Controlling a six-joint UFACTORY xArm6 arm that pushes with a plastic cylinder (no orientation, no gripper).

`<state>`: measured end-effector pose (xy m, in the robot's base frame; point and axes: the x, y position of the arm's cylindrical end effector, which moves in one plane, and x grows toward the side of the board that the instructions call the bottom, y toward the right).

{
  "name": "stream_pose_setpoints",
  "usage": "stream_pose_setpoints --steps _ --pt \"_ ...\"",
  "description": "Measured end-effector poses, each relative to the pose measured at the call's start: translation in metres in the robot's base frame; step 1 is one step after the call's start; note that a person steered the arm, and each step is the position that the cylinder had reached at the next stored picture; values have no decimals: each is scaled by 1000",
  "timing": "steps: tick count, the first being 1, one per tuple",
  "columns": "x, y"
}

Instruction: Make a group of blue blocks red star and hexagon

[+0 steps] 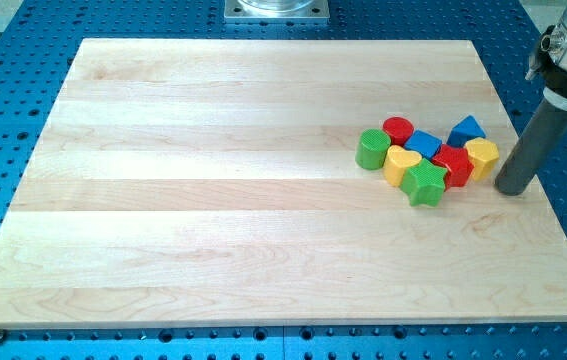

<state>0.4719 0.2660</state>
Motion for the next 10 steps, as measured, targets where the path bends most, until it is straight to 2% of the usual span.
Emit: stream_pose_setpoints --steps 6,7,9,10 --pt "3 -17" --pt "27 -47" --pt "32 -105" --pt "11 -119"
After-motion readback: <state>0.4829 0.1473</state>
